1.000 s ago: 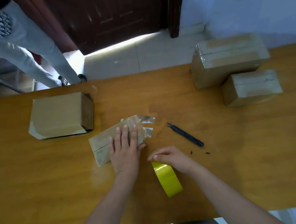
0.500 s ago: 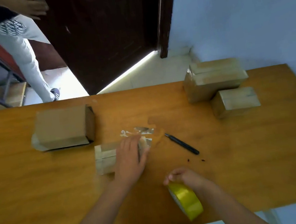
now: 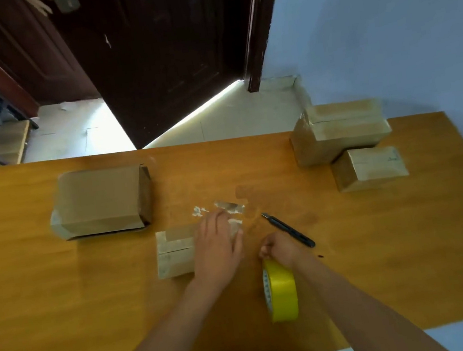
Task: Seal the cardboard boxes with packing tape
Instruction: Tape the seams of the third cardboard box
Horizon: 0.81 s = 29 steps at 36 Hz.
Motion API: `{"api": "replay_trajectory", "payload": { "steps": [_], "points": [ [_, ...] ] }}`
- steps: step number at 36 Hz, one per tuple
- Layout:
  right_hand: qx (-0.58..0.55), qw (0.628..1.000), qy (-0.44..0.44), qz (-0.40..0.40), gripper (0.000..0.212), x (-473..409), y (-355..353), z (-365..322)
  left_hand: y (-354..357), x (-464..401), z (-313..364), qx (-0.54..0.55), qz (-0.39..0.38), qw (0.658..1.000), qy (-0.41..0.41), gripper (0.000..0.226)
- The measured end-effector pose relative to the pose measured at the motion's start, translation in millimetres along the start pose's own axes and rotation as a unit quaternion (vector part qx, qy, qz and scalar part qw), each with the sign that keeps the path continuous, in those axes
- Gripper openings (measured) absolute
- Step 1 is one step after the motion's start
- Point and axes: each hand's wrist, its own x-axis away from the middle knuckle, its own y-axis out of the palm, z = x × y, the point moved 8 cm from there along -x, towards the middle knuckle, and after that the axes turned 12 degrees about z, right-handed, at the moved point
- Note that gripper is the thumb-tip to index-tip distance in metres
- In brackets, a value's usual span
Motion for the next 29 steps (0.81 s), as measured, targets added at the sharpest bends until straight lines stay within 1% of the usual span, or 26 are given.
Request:
{"api": "replay_trajectory", "payload": {
  "steps": [2,4,10,13,16,20,25,26,27,29],
  "points": [
    [0.011,1.000,0.002,0.009,0.036,-7,-4,-2,5,-7,-11,-0.005,-0.010,0.999,-0.032,0.046],
    [0.040,0.999,-0.018,0.012,0.031,-15,-8,-8,12,-11,-20,-0.014,-0.021,0.998,-0.056,0.049],
    [0.140,0.985,-0.094,0.023,0.018,-33,-19,-22,24,-13,-29,-0.037,-0.032,0.996,-0.075,0.051],
    [0.162,0.976,-0.138,0.042,0.022,-39,-24,-26,23,-13,-28,-0.038,-0.033,0.996,-0.079,0.051],
    [0.175,0.973,-0.143,0.038,0.023,-42,-24,-22,22,-14,-28,-0.030,-0.030,0.996,-0.081,0.050],
    [0.160,0.979,-0.129,0.002,0.026,-46,-23,-20,20,-14,-27,-0.018,-0.019,0.997,-0.077,0.046],
    [0.052,0.993,-0.103,-0.015,0.024,-46,-21,-22,22,-14,-28,-0.023,-0.033,0.996,-0.082,0.047],
    [0.060,0.992,-0.106,-0.019,0.026,-47,-20,-23,22,-14,-28,-0.026,-0.036,0.996,-0.082,0.048],
    [0.091,0.989,-0.116,-0.024,0.032,-47,-20,-24,22,-14,-28,-0.030,-0.038,0.996,-0.080,0.048],
    [0.137,0.980,-0.140,-0.022,0.053,-51,-22,-24,22,-14,-28,-0.035,-0.045,0.995,-0.078,0.050]
  ]
}}
